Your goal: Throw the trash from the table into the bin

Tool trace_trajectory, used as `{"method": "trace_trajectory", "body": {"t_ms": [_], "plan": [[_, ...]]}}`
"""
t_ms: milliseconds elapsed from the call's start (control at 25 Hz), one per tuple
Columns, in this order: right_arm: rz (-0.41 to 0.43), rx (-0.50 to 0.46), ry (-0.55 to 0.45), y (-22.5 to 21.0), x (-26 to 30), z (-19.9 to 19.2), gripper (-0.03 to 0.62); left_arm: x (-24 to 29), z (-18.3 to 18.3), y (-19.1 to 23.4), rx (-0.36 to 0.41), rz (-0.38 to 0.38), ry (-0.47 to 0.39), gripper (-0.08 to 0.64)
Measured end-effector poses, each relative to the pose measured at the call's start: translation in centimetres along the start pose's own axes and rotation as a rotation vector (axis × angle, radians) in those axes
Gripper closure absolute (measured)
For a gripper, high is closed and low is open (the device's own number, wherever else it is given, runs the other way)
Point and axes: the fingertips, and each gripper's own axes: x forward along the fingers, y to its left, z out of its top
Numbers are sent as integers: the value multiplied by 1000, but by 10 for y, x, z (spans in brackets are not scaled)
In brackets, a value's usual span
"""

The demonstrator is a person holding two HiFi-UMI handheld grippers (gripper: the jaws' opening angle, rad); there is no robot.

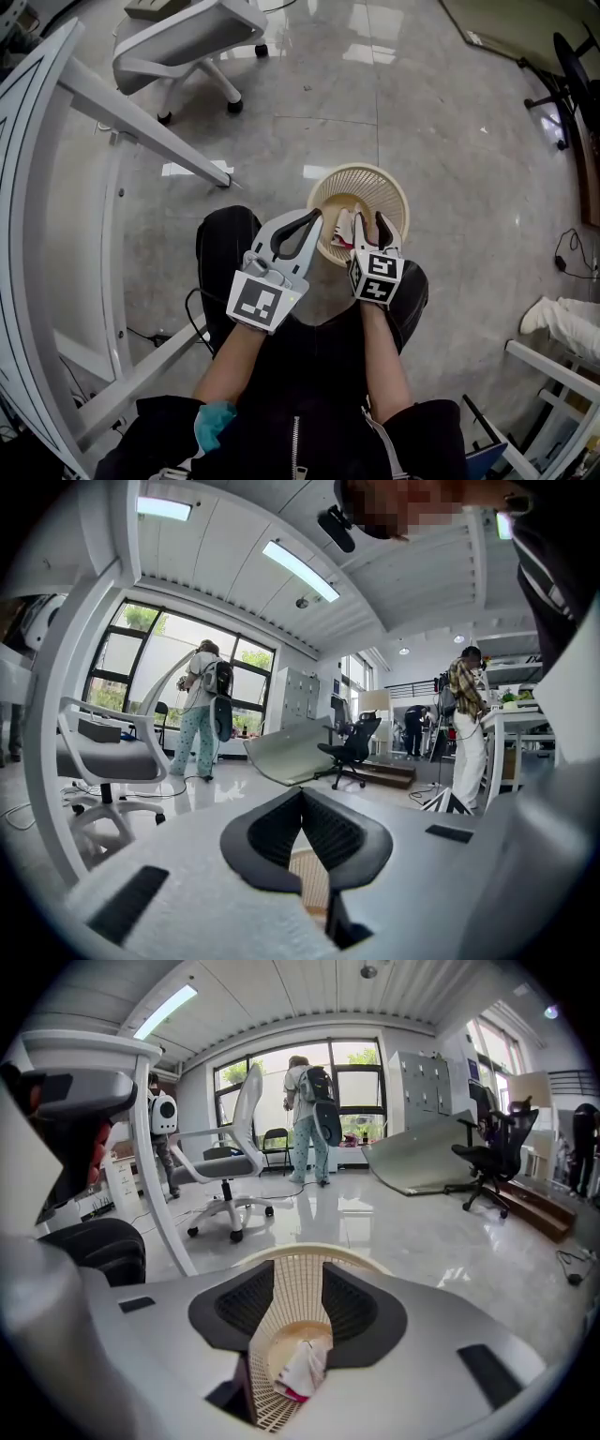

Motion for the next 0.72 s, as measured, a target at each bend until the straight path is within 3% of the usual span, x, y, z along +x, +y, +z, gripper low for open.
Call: {"method": "trace_trajectory", "body": {"t_ms": [240,360,440,520,720], "plan": [[27,1,-2,7,-1,0,446,-2,-3,3,2,6,-2,554],[20,2,-45,9,-14,18,451,-3,3,3,-5,8,1,554],[16,-20,-85,12,-26,34,537,-4,9,4,-19,11,3,554],[18,-49,-121,15,-39,49,569,-6,16,4,-29,17,7,553],[35,-89,-132,24,-74,91,583,-11,50,0,-42,29,23,554]]}}
